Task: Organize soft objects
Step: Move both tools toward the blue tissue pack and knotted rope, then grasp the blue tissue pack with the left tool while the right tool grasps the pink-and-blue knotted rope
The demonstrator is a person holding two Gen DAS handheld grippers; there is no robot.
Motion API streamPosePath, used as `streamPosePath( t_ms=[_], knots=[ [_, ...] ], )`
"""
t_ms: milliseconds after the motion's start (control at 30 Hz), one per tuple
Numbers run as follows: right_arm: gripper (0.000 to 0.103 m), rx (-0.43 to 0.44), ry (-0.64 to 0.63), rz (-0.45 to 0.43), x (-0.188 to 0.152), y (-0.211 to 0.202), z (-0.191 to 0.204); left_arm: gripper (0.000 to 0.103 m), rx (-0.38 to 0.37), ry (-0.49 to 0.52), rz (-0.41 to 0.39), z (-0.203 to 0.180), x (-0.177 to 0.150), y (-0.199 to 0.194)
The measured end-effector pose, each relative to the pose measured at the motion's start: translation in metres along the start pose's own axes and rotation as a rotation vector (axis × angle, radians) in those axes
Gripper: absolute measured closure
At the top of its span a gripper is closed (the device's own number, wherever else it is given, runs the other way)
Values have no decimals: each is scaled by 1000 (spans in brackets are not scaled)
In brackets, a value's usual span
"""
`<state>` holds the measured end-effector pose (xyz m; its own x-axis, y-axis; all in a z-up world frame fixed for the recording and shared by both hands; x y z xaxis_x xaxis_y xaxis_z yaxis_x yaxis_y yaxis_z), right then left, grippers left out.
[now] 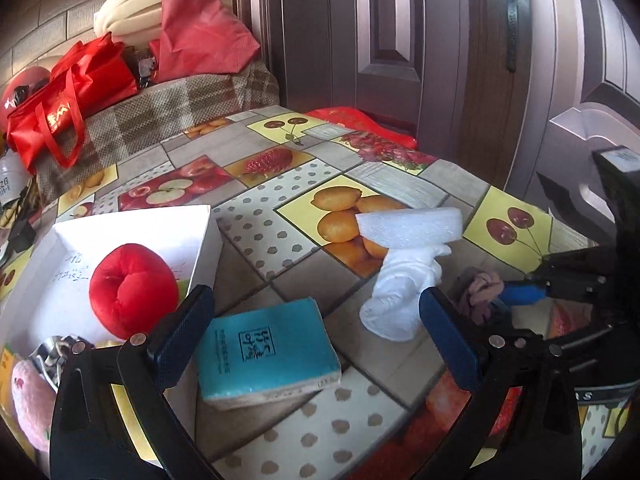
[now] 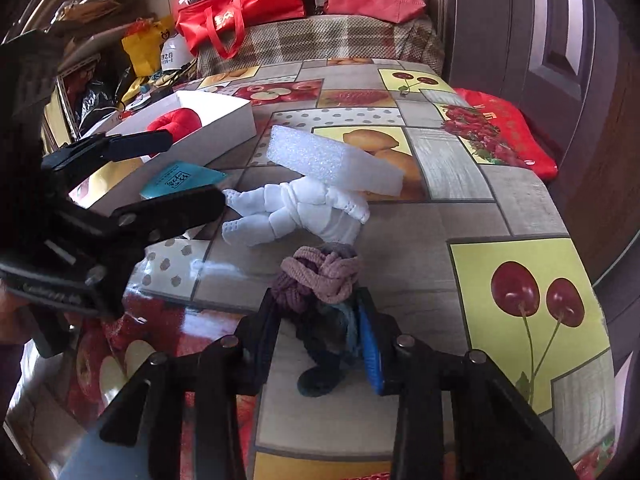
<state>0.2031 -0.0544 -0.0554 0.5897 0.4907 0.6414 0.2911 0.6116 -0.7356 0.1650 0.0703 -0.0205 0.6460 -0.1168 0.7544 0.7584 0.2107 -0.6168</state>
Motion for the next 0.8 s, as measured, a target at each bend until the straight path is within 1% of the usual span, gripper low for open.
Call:
streamPosePath(
  t_ms=[67,100,167,300,367,467,567,600,667,700,800],
  knots=[
    [66,9,8,2,2,0,0,0,-24,-8,38,2,0,13],
    [66,12,11,3,3,1,0,0,-51,-7,48,1,1,17],
    [66,21,19,4,3,0,-1,0,-86,6,75,-5,-3,19],
    [66,41,35,6,4,0,-3,1,-133,36,108,-28,-22,0],
    [66,39,34,5,4,0,-2,1,-177,51,135,-43,-35,-13],
    [66,43,28,7,4,0,-1,1,-189,62,97,-54,-41,-36],
    [66,48,29,8,4,1,-1,1,-164,58,47,-43,-33,-50],
    [66,51,32,8,4,1,-2,1,-181,42,47,-38,-31,-50],
    [66,56,36,9,4,1,-2,1,-261,-1,90,-35,-32,-46],
    [66,57,38,8,4,1,-2,1,-277,-1,109,-37,-35,-44],
    [66,59,39,8,4,0,-1,1,-221,62,153,-51,-46,-42]
  ],
)
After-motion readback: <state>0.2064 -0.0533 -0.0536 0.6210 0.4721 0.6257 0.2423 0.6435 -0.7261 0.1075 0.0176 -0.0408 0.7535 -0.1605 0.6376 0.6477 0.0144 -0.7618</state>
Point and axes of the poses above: each gripper's, at about its wrist camera, not at the fingertips, and y roughly the way its jaws point, z to its left, x to its top, the point moved 5 cm from there along y, roughly the way its jaws point, and after that the axes turned 15 degrees about y, right-handed, at the moved point
